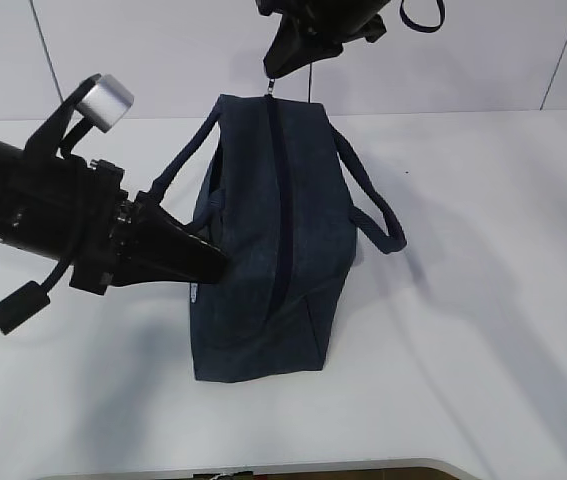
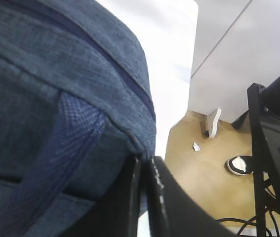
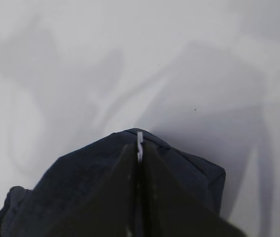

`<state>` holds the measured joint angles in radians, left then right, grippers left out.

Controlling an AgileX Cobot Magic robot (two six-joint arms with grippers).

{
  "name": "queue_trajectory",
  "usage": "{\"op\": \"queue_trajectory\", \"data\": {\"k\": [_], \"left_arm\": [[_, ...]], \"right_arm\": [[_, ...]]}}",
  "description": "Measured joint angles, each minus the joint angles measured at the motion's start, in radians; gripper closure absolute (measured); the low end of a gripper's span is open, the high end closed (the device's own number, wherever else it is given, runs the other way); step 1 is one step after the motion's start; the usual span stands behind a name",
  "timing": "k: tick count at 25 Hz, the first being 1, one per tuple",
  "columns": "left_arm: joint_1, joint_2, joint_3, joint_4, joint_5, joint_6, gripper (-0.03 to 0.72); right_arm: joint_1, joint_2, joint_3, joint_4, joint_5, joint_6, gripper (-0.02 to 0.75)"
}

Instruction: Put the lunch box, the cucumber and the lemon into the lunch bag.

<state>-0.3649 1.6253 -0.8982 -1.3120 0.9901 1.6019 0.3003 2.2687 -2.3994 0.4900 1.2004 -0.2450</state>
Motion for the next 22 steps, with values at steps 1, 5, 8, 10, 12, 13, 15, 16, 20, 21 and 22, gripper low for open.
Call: {"op": "queue_trajectory", "data": {"k": [1,5,8,10,12,13,15,16,20,21,22], "left_arm": [[0.0,0.0,0.0,0.0,-0.002,0.0,0.701],[0.014,-0.008,0.0,0.011,-0.043,-0.002,0.701],[0.035,-0.025,0.0,0.026,-0.113,-0.002,0.702],[0.048,-0.034,0.0,0.028,-0.17,-0.002,0.702],[0.057,-0.036,0.0,0.028,-0.24,-0.002,0.702],[0.061,-0.036,0.0,0.028,-0.273,-0.002,0.702],[0.061,-0.036,0.0,0.028,-0.351,-0.002,0.702],[0.061,-0.036,0.0,0.026,-0.383,-0.002,0.702],[0.061,-0.036,0.002,-0.014,-0.547,-0.002,0.702],[0.061,-0.036,0.004,-0.032,-0.595,-0.002,0.702],[0.061,-0.036,0.003,-0.052,-0.639,-0.002,0.702]], "right_arm": [[0.0,0.0,0.0,-0.007,0.0,-0.002,0.733],[-0.002,0.002,0.0,-0.09,0.039,-0.014,0.733],[-0.013,0.002,0.0,-0.117,0.051,-0.016,0.733],[-0.017,0.002,0.0,-0.139,0.051,-0.018,0.733],[-0.019,0.002,0.0,-0.175,0.051,-0.022,0.733],[-0.019,0.002,0.0,-0.187,0.051,-0.022,0.733],[-0.021,0.002,0.0,-0.194,0.051,-0.023,0.733],[-0.021,0.002,0.0,-0.196,0.051,-0.023,0.733],[-0.021,0.002,-0.002,-0.206,0.051,-0.026,0.733],[-0.021,0.002,0.0,-0.208,0.051,-0.026,0.733],[-0.021,-0.002,0.009,-0.21,0.051,-0.026,0.733]]}}
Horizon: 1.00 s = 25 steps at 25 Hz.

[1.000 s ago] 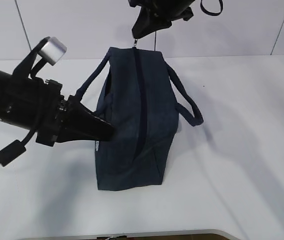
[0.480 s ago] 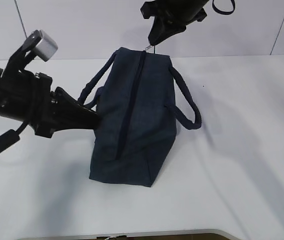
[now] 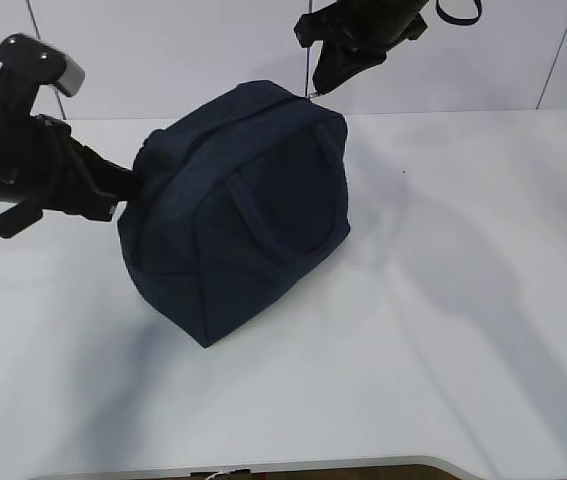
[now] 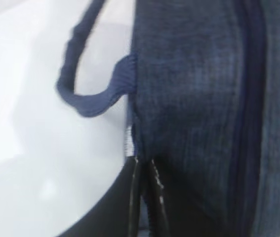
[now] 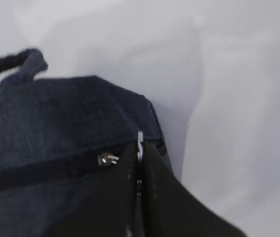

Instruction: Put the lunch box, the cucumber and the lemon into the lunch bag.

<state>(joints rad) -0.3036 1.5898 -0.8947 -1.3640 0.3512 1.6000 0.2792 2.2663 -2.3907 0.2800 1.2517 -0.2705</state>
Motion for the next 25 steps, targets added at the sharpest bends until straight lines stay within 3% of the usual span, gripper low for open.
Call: {"op": "queue_trajectory", "data": {"k": [7,16,25], "left_arm": [[0.0,0.007,0.0,-0.059,-0.195,0.004,0.702],[0.0,0.032,-0.01,-0.066,-0.223,0.006,0.702],[0.0,0.038,-0.089,-0.066,-0.265,0.008,0.702]], "right_arm": [[0.0,-0.1,0.206,0.016,-0.002,-0.009,0.733],[0.0,-0.299,0.493,0.126,-0.015,-0.055,0.733],[0.002,-0.361,0.601,0.23,-0.017,0.035,0.733]]}}
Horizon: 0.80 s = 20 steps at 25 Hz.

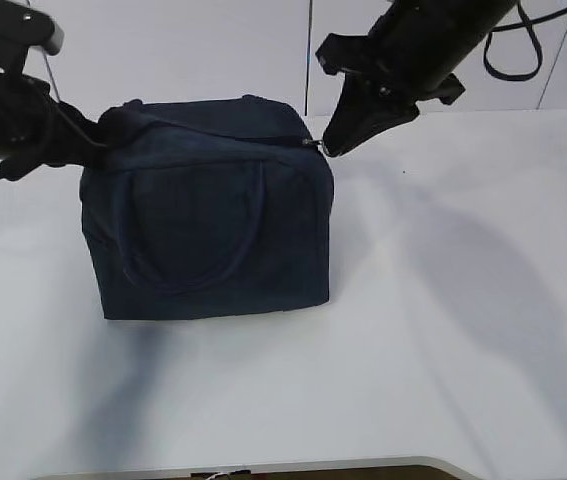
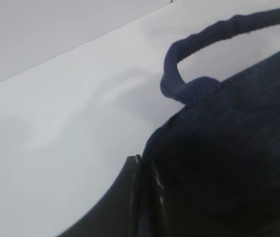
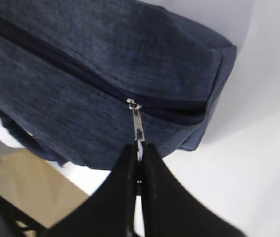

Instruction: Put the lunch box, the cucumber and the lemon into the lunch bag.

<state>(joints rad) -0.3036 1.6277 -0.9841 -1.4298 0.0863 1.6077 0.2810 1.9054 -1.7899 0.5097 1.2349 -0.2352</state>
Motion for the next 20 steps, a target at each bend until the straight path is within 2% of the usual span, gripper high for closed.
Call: {"op": "queue_trajectory", "data": {"k": [6,13,20], "left_arm": [[0.0,0.004,-0.004,0.0,-0.019,0.0,0.702],[0.0,0.004,-0.004,0.0,-0.019,0.0,0.702],[0.0,0.004,-0.006,0.0,-0.013,0.0,0.702]], "right_arm": [[-0.006,0.0,0.003,0.105,0.0,0.161,0.733],[-0.044,0.0,0.003,0.155,-0.01,0.361,0.733],[-0.105,0.013,0.003,0.245,-0.012,0.413,0.733]]}}
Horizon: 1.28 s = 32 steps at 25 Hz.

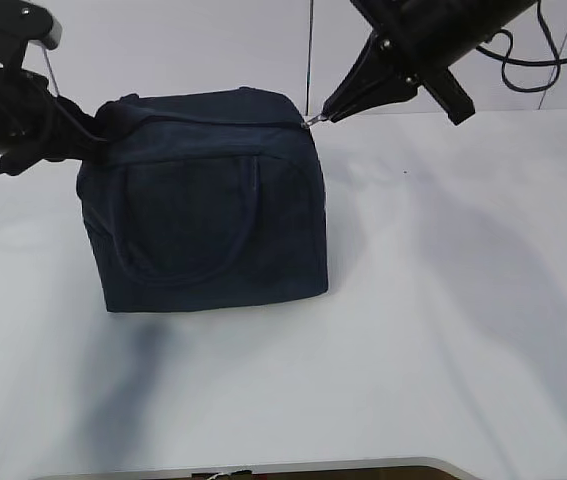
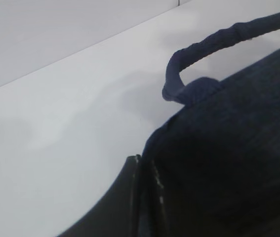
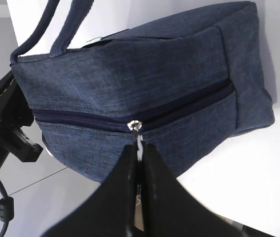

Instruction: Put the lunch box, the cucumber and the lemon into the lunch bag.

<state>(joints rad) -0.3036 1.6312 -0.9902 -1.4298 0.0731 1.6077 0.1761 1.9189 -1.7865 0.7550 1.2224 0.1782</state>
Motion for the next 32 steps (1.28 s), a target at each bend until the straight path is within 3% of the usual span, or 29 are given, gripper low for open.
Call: {"op": "queue_trajectory", "data": {"k": [15,32], "left_arm": [[0.0,0.0,0.0,0.0,-0.004,0.0,0.702],[0.0,0.0,0.0,0.0,0.0,0.0,0.702]], "right_arm": [[-0.009,0.07,0.0,0.009,0.0,0.0,0.733],[-0.088,0.122,0.0,0.108,0.0,-0.008,0.733]]}}
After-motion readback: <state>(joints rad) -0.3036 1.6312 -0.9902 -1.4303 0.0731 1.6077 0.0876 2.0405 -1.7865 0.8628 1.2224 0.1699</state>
